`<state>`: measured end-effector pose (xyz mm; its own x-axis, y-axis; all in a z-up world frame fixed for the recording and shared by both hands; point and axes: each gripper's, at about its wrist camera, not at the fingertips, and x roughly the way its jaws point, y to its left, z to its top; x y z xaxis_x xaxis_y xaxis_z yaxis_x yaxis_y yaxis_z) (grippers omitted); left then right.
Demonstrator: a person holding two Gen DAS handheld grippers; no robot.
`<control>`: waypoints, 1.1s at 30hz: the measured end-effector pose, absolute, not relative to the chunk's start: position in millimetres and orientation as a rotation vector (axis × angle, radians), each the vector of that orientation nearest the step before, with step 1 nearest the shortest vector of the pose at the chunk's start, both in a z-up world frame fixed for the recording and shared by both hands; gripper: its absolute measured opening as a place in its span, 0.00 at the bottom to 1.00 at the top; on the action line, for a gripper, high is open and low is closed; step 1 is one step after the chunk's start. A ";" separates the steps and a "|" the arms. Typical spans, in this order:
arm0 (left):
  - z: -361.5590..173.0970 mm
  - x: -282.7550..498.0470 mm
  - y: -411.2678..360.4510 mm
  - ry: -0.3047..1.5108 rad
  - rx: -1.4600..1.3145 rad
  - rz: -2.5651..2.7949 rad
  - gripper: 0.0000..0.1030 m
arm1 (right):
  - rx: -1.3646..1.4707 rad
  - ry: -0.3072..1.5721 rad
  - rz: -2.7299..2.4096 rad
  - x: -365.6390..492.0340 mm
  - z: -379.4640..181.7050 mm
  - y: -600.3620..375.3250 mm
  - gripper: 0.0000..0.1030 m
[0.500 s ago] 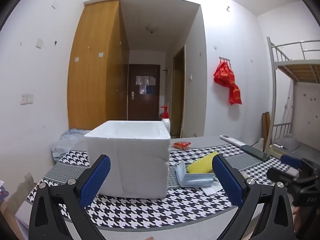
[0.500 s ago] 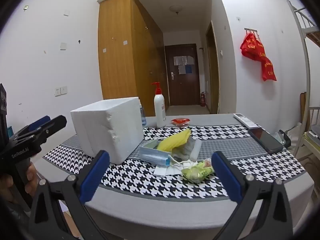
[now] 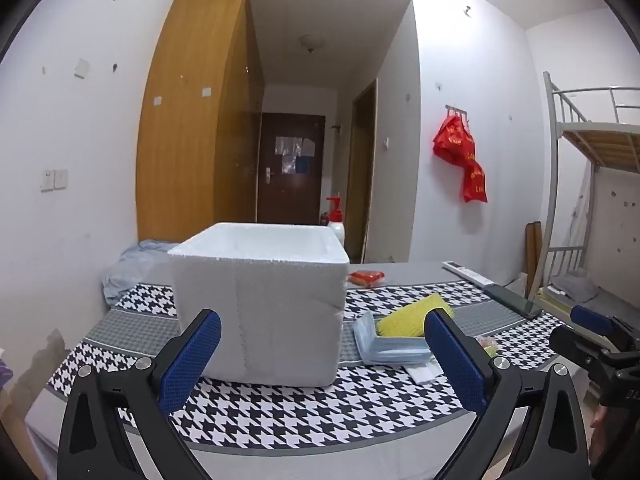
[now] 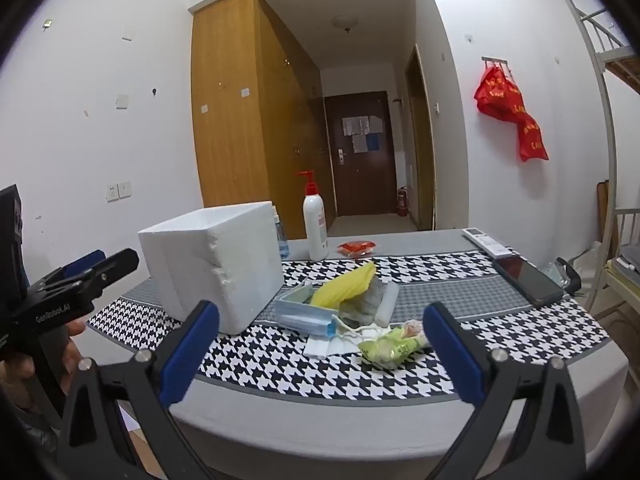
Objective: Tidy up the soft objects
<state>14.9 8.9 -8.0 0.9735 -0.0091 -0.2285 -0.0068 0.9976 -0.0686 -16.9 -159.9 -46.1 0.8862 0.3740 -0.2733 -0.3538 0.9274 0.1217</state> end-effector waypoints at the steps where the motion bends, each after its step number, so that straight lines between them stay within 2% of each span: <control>1: -8.4 12.9 7.8 0.228 -0.074 0.000 0.99 | 0.069 0.298 0.379 -16.6 -46.3 -160.2 1.00; 33: -3.6 14.4 3.6 0.184 -0.029 0.026 0.99 | 0.055 0.307 0.380 -11.5 -46.8 -158.4 1.00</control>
<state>14.4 3.6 -3.6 0.9828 0.0234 -0.1833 -0.0287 0.9992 -0.0265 -11.5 -158.4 -46.8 0.8829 0.3732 -0.2851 -0.3568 0.9277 0.1097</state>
